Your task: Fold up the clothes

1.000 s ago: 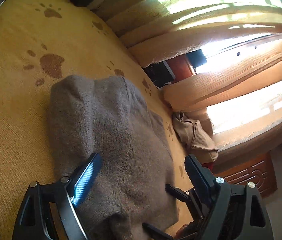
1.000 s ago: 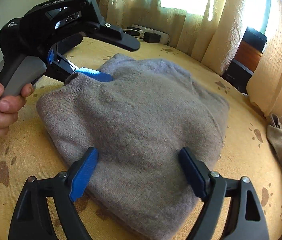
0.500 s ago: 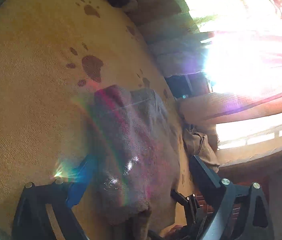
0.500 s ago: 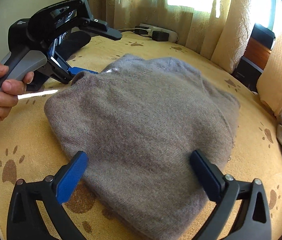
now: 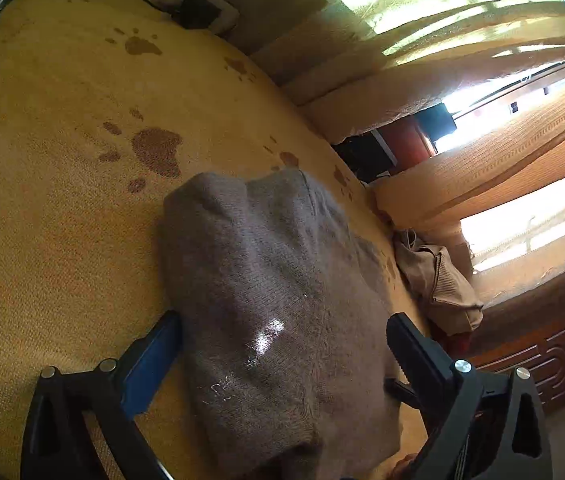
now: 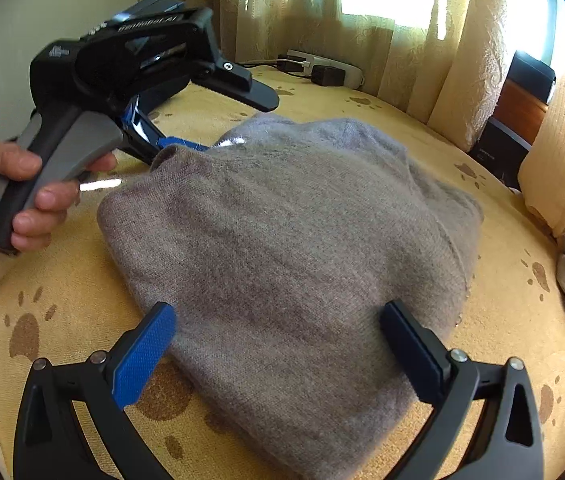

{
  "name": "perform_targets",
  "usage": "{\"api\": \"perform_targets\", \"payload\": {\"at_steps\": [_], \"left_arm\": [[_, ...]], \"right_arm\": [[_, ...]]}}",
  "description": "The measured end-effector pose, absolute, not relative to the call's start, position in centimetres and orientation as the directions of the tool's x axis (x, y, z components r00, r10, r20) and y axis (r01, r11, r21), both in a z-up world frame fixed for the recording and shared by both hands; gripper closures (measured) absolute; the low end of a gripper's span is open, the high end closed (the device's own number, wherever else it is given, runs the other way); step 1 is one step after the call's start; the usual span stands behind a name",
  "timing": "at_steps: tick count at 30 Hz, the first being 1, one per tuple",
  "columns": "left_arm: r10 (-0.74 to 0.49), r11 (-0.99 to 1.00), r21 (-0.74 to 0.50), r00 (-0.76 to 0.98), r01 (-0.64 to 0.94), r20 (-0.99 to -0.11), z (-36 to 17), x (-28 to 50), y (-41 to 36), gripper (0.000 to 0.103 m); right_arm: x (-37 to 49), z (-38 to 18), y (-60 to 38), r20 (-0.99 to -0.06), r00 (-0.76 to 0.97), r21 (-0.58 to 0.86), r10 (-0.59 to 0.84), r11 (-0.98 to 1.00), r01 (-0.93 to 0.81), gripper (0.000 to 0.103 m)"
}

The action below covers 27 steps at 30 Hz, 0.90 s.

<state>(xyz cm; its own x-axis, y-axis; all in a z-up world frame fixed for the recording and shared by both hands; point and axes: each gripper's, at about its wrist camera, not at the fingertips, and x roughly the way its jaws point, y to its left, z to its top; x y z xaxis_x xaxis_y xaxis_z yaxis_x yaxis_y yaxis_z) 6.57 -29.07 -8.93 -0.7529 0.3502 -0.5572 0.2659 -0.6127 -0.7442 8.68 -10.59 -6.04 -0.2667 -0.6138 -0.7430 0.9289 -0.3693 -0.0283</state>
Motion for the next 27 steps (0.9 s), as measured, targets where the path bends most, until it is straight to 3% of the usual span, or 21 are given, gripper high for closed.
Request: {"api": "perform_targets", "payload": {"at_steps": [7, 11, 15, 20, 24, 27], "left_arm": [[0.337, -0.625, -0.739, -0.767, 0.251, -0.546, -8.1, 7.3, -28.5, 0.001], [0.336, -0.639, -0.728, -0.761, 0.248, -0.555, -8.0, 6.8, -28.0, 0.001], [0.352, -0.618, -0.746, -0.761, 0.248, -0.544, -7.8, 6.8, -28.5, 0.001], [0.394, -0.483, -0.848, -0.811, 0.218, -0.432, -10.0, 7.8, -32.2, 0.001], [0.403, -0.339, -0.925, -0.862, 0.171, -0.307, -10.6, 9.4, -34.4, 0.001], [0.396, -0.305, -0.938, -0.873, 0.168, -0.285, -10.7, 10.0, -35.1, 0.001]], "right_arm": [[4.2, -2.5, -4.9, -0.632, -0.218, 0.286, -0.744, -0.485, 0.827, 0.0], [-2.1, -3.3, -0.4, -0.525, -0.175, 0.625, -0.833, -0.516, 0.585, 0.0], [-5.7, -5.1, 0.8, -0.507, -0.151, 0.756, -0.849, -0.522, 0.396, 0.0], [-4.4, -3.0, -1.7, -0.571, -0.212, 0.634, -0.793, -0.59, 0.5, 0.0], [1.5, 0.1, -6.6, -0.585, -0.329, 0.354, -0.742, -0.598, 0.719, 0.0], [7.3, 2.0, -10.5, -0.542, -0.392, 0.094, -0.743, -0.518, 0.85, 0.0]]}}
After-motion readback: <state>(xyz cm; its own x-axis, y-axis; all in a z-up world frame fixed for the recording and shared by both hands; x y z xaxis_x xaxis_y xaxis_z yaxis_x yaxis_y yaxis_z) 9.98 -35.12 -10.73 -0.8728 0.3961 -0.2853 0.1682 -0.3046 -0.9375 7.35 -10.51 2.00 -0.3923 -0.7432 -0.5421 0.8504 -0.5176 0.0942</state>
